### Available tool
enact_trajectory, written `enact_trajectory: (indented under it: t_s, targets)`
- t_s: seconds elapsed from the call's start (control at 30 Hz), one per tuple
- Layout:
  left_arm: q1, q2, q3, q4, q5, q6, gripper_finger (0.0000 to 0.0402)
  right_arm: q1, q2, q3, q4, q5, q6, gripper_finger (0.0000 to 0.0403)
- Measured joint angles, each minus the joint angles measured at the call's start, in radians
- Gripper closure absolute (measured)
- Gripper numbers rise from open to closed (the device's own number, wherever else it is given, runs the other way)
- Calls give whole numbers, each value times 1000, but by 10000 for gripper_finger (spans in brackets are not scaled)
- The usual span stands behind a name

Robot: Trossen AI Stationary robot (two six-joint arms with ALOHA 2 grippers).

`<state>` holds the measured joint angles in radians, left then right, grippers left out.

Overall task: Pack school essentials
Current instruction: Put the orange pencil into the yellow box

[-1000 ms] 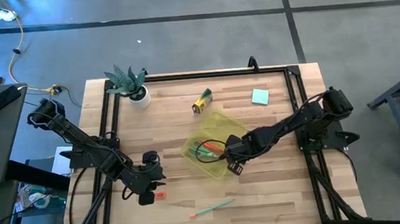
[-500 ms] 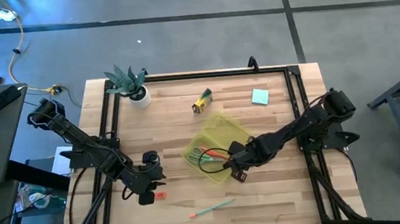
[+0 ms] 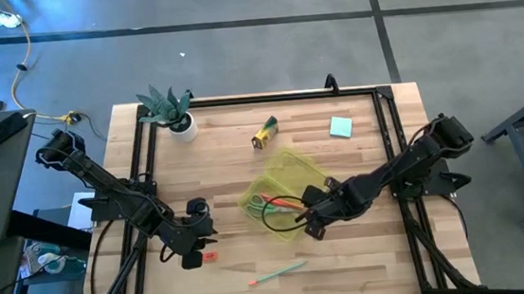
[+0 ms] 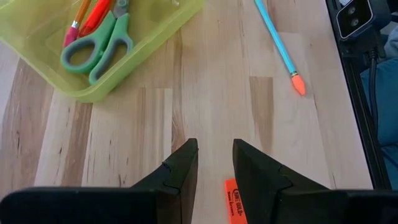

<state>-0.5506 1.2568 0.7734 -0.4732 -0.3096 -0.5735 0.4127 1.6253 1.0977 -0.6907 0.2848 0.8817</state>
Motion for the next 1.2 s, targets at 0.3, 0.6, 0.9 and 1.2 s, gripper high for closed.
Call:
enact_trajectory:
  t_s: [0.3, 0.6, 0.9, 1.2]
  targets:
    - [0, 0, 0, 0, 0, 0, 312, 5, 0, 0, 0, 22, -1, 402]
    - [0, 0, 0, 0, 0, 0, 312, 46, -64, 0, 15, 118, -29, 402]
    - [0, 0, 0, 0, 0, -1, 312, 56, -84, 0, 95, 167, -107, 403]
    - [0, 0, 0, 0, -1, -1, 312, 50, -68, 0, 168, 128, -186, 403]
